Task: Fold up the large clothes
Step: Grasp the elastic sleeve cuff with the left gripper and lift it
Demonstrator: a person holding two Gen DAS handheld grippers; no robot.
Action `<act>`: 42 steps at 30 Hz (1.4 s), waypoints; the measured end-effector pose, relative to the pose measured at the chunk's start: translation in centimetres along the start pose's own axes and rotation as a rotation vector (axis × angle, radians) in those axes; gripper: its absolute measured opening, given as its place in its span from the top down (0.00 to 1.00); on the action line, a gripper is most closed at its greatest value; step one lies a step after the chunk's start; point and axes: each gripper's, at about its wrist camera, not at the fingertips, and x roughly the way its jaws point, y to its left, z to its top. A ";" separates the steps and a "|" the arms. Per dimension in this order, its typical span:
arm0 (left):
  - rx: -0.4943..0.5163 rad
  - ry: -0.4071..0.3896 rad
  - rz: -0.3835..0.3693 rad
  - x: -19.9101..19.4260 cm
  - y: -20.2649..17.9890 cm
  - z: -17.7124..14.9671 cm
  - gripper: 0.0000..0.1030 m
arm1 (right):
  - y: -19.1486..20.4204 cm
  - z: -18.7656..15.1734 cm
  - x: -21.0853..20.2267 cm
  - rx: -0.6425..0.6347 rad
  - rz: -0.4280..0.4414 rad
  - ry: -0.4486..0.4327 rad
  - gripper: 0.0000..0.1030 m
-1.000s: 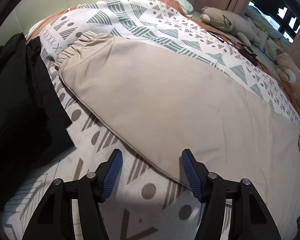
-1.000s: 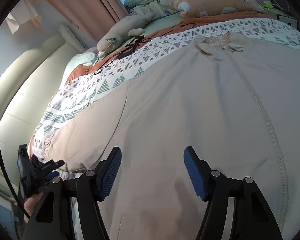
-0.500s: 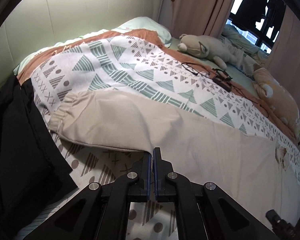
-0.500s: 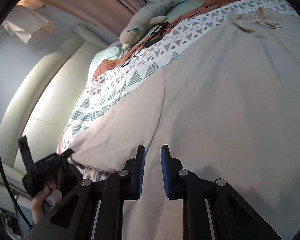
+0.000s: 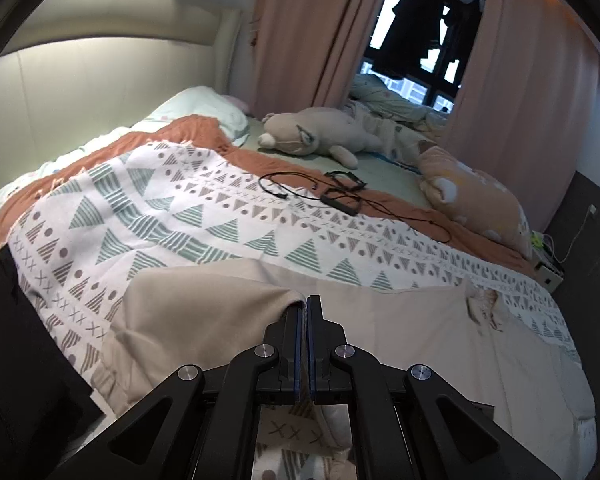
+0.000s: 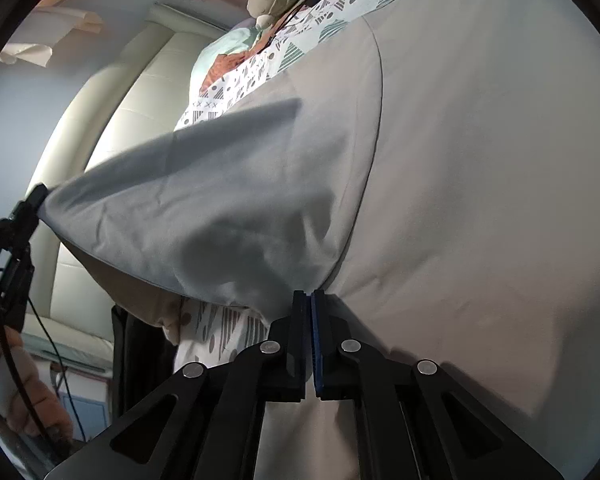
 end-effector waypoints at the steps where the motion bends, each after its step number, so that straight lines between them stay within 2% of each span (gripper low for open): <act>1: 0.009 0.006 -0.018 0.0 -0.8 -0.1 0.99 | -0.1 0.0 0.1 0.003 0.006 0.002 0.95; 8: 0.040 0.051 -0.132 0.6 -5.3 -1.1 0.99 | -0.5 -0.1 0.4 0.065 0.044 0.066 0.95; 10: 0.037 0.072 -0.153 0.8 -6.2 -1.5 0.99 | -0.9 -0.1 -0.7 0.096 0.054 0.061 0.95; 13: 0.058 0.098 -0.188 0.5 -7.8 -2.8 0.99 | -1.7 0.1 -3.7 0.125 0.037 -0.005 0.95; 15: 0.073 0.121 -0.207 0.4 -8.8 -3.8 0.99 | -2.3 0.2 -6.6 0.134 -0.009 -0.070 0.95; 21: 0.161 0.232 -0.265 -0.1 -11.7 -7.2 0.98 | -3.5 -0.2 -13.1 0.151 -0.093 -0.203 0.95; 25: 0.135 0.309 -0.359 -1.4 -11.9 -8.1 0.81 | -4.1 -1.0 -16.5 0.163 -0.108 -0.260 0.95; 26: 0.131 0.306 -0.369 -2.1 -11.7 -8.0 0.65 | -4.3 -1.0 -17.1 0.161 -0.118 -0.269 0.95; 27: 0.136 0.292 -0.363 -2.9 -11.5 -7.9 0.40 | -4.6 -1.0 -17.8 0.159 -0.126 -0.276 0.95; 29: 0.144 0.223 -0.325 -4.8 -11.0 -7.6 0.14 | -4.7 -1.0 -18.3 0.157 -0.133 -0.285 0.95; 31: 0.128 0.155 -0.293 -6.4 -9.7 -7.2 0.10 | -4.9 -0.8 -18.5 0.152 -0.140 -0.287 0.95; 32: 0.112 0.155 -0.267 -6.6 -9.0 -7.0 0.11 | -5.1 -1.3 -19.0 0.148 -0.150 -0.288 0.95; 38: 0.019 0.249 -0.061 -3.7 -3.8 -7.9 0.11 | -6.6 -4.0 -20.7 0.141 -0.201 -0.277 0.95; 42: -0.059 0.325 0.034 -0.6 -0.3 -10.0 0.12 | -7.8 -4.0 -21.3 0.154 -0.251 -0.282 0.95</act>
